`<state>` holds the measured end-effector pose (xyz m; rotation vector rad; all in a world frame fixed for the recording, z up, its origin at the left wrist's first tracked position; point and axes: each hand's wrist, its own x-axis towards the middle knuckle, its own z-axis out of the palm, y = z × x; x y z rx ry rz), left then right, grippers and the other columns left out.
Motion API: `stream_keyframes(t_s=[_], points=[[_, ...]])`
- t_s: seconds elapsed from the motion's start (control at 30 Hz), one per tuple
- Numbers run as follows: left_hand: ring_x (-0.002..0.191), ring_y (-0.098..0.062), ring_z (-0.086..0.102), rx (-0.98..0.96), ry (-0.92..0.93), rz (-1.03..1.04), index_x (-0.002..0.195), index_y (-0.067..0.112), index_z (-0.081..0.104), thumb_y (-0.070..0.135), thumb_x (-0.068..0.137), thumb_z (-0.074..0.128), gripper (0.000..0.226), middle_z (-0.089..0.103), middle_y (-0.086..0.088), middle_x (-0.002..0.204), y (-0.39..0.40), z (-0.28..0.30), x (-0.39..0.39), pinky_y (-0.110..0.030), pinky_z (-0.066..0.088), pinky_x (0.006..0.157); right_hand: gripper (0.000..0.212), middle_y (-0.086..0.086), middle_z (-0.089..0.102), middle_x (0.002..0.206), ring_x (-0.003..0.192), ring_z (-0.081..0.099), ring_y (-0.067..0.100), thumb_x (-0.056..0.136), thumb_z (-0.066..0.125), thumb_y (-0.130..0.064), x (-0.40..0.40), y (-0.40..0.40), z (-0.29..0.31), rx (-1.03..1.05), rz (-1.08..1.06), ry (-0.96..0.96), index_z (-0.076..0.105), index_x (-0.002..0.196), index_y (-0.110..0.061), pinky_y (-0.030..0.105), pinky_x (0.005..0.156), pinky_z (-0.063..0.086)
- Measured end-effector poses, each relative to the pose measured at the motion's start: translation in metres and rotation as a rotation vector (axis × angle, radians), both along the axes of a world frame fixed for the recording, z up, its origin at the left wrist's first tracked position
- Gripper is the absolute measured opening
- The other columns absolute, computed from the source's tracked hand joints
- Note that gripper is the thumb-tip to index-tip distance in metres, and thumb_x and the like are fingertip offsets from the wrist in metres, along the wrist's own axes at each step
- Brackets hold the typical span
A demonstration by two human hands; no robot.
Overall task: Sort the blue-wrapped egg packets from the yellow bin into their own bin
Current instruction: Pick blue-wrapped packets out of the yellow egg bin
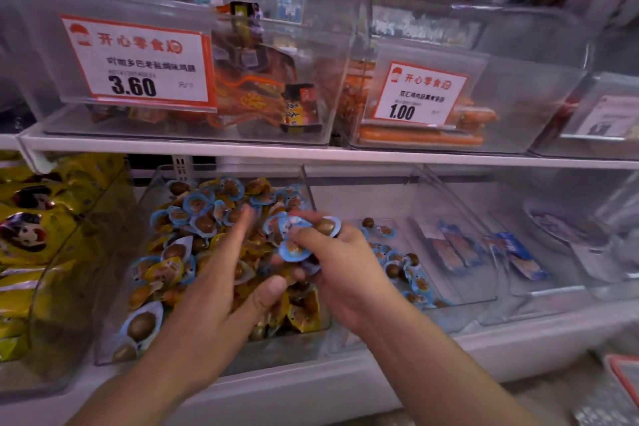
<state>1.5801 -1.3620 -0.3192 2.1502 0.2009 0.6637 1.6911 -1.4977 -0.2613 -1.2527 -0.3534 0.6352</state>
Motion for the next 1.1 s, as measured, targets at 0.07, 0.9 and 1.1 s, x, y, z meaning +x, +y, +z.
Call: stream_keyframes(t_s=[0.07, 0.9, 1.1], points=[[0.138, 0.015, 0.025, 0.086, 0.017, 0.076, 0.145, 0.058, 0.027, 0.078, 0.088, 0.038, 0.062, 0.026, 0.039, 0.150, 0.004, 0.001, -0.004, -0.025, 0.031, 0.105, 0.014, 0.014, 0.071, 0.080, 0.062, 0.069, 0.019, 0.093, 0.063, -0.003, 0.027, -0.013, 0.004, -0.064, -0.117, -0.073, 0.069, 0.104, -0.009, 0.028, 0.049, 0.050], [0.119, -0.015, 0.053, 0.408, 0.140, 0.373, 0.110, 0.023, 0.071, 0.007, 0.086, 0.067, 0.030, 0.052, 0.007, 0.138, 0.072, 0.010, -0.079, -0.027, 0.042, 0.097, 0.034, -0.004, 0.063, 0.125, 0.119, 0.054, 0.015, 0.096, 0.051, -0.023, -0.044, 0.058, -0.032, -0.480, 0.332, -1.284, 0.065, 0.127, -0.024, 0.033, 0.103, 0.044], [0.151, -0.019, 0.013, 0.545, 0.326, 0.263, 0.103, 0.032, 0.069, 0.039, 0.087, 0.068, 0.018, 0.021, 0.012, 0.162, 0.084, 0.004, -0.094, -0.041, 0.038, 0.113, 0.044, -0.007, 0.039, 0.147, 0.137, 0.032, 0.022, 0.095, 0.053, -0.035, -0.050, 0.086, -0.055, -0.675, 0.493, -1.410, 0.053, 0.139, -0.033, 0.042, 0.113, 0.033]])
